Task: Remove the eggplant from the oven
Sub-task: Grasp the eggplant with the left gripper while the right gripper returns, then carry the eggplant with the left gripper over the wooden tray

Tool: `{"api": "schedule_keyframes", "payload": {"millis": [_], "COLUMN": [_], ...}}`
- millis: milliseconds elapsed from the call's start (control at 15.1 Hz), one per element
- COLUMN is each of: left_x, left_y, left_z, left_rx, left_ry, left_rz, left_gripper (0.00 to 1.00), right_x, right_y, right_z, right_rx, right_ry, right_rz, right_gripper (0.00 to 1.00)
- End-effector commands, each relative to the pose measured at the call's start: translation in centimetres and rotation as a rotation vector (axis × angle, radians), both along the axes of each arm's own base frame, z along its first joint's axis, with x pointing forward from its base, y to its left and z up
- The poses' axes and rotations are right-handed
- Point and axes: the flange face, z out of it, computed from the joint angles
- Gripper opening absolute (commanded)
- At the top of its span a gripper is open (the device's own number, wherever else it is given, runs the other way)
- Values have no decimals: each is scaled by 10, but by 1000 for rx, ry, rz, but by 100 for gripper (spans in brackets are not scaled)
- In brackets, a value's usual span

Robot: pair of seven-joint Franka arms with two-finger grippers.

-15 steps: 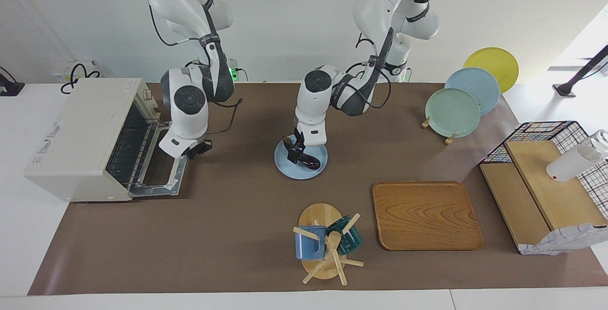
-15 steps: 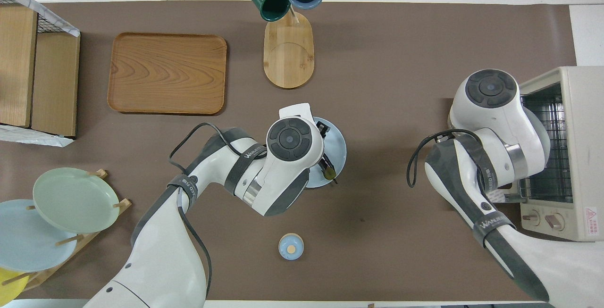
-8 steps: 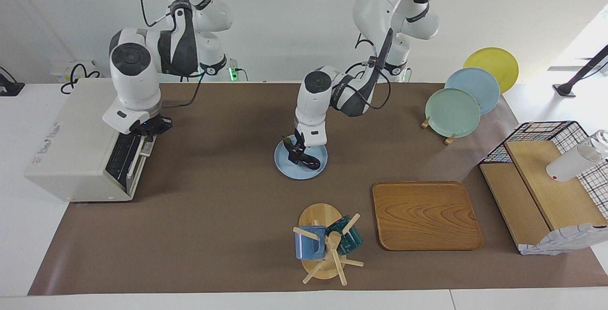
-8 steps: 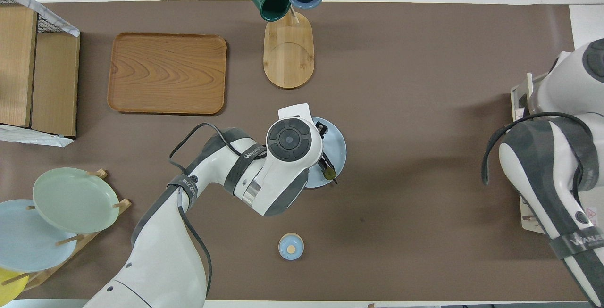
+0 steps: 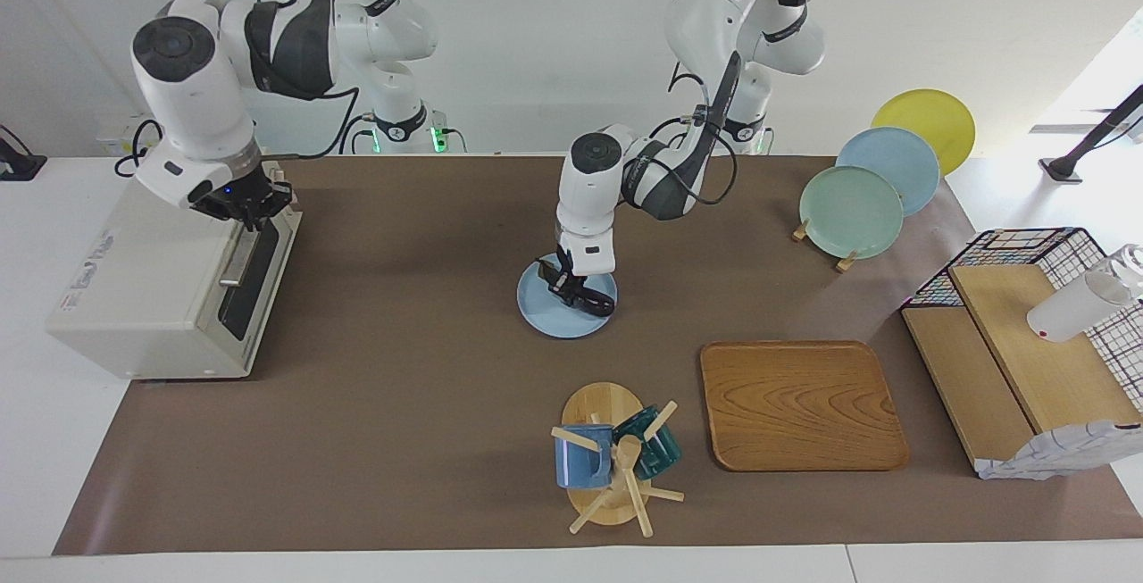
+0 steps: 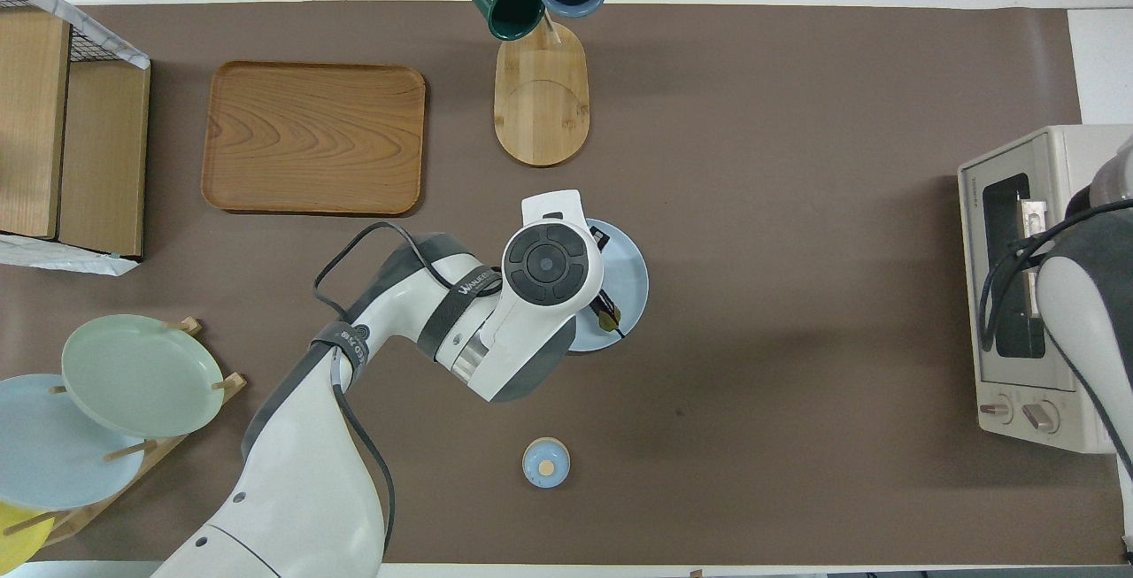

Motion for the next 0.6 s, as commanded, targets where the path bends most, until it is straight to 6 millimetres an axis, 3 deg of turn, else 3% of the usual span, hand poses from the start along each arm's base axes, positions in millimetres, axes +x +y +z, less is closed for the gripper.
{"api": "schedule_keyframes", "payload": {"millis": [0,66,199,265,332,531], "left_x": [29,45,88,109,125,157], "left_y": [36,61,115,142,168,250], "left_z": [54,78,108,116,118,113], "left_rx": [27,41,66,77,80,87], "left_ry": [-50,-64,-78,-71,-64,-67], "left_rz": [-101,-178,-348,-414,-487,-687], "left_gripper": [0,0,0,0,0,0], "right_x": [1,1,-1,-1,0,0], "right_y": [5,4,2,3,3,2], "right_z": [21,18,17,17,17,17], "right_rx": [64,111,184,188,188,181], "right_ry": [-4,-6,-5,-6,-7,-14], "right_rz": [-3,-23,-57,-58,-59,-112], "right_gripper": [23,24,38,58,100,100]}}
